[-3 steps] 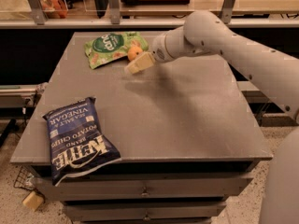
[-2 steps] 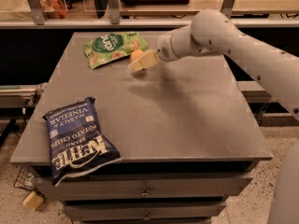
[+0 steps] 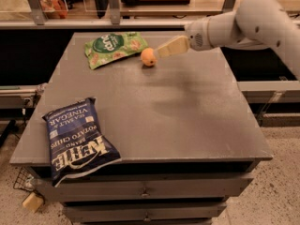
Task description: Move orange near green rice chip bag
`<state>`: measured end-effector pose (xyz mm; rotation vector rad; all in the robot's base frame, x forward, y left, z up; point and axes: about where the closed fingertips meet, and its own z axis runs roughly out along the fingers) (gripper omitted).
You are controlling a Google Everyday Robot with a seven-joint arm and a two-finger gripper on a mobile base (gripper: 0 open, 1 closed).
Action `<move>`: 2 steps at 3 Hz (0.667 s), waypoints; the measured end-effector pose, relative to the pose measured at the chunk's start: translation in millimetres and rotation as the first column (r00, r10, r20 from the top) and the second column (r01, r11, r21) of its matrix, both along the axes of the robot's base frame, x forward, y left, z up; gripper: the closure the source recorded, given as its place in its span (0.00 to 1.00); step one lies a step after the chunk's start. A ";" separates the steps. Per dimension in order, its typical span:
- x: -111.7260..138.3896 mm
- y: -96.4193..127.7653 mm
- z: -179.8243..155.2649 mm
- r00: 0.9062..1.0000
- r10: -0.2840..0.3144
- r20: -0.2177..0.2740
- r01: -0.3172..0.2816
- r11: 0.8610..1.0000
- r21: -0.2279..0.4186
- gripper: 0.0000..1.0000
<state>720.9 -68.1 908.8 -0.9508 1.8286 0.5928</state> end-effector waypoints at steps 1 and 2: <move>-24.4 -60.7 23.4 0.999 -0.014 -0.047 0.016 0.999 0.047 0.00; -26.6 -57.1 21.6 0.999 0.000 -0.054 0.002 0.999 0.043 0.00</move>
Offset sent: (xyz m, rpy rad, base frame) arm -0.0201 -0.0540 0.0202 0.0427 0.0395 -0.0180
